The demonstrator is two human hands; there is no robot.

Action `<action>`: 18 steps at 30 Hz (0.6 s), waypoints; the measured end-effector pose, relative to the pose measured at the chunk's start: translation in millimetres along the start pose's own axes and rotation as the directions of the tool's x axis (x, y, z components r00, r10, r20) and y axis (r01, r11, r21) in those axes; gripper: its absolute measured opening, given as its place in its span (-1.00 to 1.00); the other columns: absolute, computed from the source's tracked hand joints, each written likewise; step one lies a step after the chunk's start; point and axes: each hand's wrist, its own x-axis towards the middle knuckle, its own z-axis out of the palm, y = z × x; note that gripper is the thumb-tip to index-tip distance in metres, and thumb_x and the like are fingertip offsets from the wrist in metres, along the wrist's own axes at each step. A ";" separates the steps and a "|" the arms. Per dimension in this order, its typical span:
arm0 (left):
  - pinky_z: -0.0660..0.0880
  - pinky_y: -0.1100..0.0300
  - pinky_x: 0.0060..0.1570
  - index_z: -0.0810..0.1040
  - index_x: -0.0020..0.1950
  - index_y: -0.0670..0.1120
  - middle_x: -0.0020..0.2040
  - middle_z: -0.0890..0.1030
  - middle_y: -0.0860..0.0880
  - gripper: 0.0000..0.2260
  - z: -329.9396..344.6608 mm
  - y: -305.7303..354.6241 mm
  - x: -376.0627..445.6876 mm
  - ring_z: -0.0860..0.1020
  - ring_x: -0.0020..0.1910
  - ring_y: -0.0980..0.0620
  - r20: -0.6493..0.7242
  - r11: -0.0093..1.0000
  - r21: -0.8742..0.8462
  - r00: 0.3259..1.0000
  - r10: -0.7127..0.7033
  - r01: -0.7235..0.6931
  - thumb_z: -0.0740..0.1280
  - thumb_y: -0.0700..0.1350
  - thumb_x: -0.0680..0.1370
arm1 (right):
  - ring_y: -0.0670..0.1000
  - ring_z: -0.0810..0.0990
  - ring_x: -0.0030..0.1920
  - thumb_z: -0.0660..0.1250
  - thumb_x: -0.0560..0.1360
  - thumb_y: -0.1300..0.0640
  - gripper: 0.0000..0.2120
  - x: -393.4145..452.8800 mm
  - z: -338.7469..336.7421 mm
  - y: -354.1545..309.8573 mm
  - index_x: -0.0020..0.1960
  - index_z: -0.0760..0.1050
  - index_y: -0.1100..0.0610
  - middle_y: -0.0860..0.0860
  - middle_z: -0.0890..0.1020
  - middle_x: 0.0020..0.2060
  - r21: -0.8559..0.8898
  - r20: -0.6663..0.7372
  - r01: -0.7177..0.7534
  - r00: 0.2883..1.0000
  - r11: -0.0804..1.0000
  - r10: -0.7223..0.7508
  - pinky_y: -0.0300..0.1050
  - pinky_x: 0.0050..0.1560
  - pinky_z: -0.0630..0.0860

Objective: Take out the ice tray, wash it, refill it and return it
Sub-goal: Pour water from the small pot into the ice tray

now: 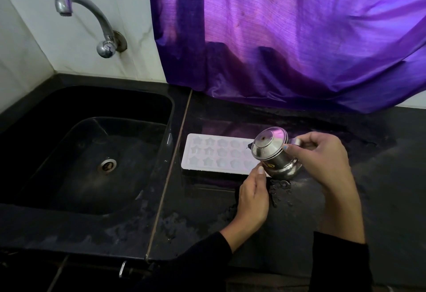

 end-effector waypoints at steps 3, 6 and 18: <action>0.43 0.08 0.27 0.49 0.26 0.16 0.19 0.60 0.13 -0.70 0.1 0.4 -0.4 0.50 0.21 0.25 -0.004 1.000 0.011 1.000 0.003 -0.003 0.02 0.03 0.67 | 0.08 0.65 -0.16 0.52 0.32 0.01 -0.86 -0.6 -0.2 0.5 -0.27 0.57 0.00 -0.06 0.67 -0.31 -0.006 -0.002 0.009 1.000 1.000 -0.009 0.17 0.01 0.58; 0.44 0.09 0.26 0.46 0.21 0.24 0.16 0.61 0.15 -0.73 -0.4 1.3 -1.2 0.51 0.19 0.27 -0.007 1.000 0.025 1.000 0.003 -0.003 0.02 0.01 0.67 | 0.07 0.65 -0.15 0.53 0.33 0.02 -0.85 -1.2 -0.6 0.0 -0.27 0.57 0.01 -0.06 0.67 -0.30 -0.008 0.001 0.012 1.000 1.000 -0.012 0.18 0.02 0.57; 0.42 0.08 0.28 0.46 0.18 0.29 0.15 0.59 0.20 -0.74 -4.9 4.0 -3.3 0.49 0.20 0.28 -0.007 1.000 0.024 1.000 -0.007 0.007 0.02 0.08 0.65 | 0.07 0.66 -0.17 0.53 0.31 0.03 -0.86 -6.8 -0.2 -5.3 -0.27 0.59 0.02 -0.05 0.67 -0.34 0.041 0.019 -0.021 1.000 0.999 0.020 0.23 0.02 0.58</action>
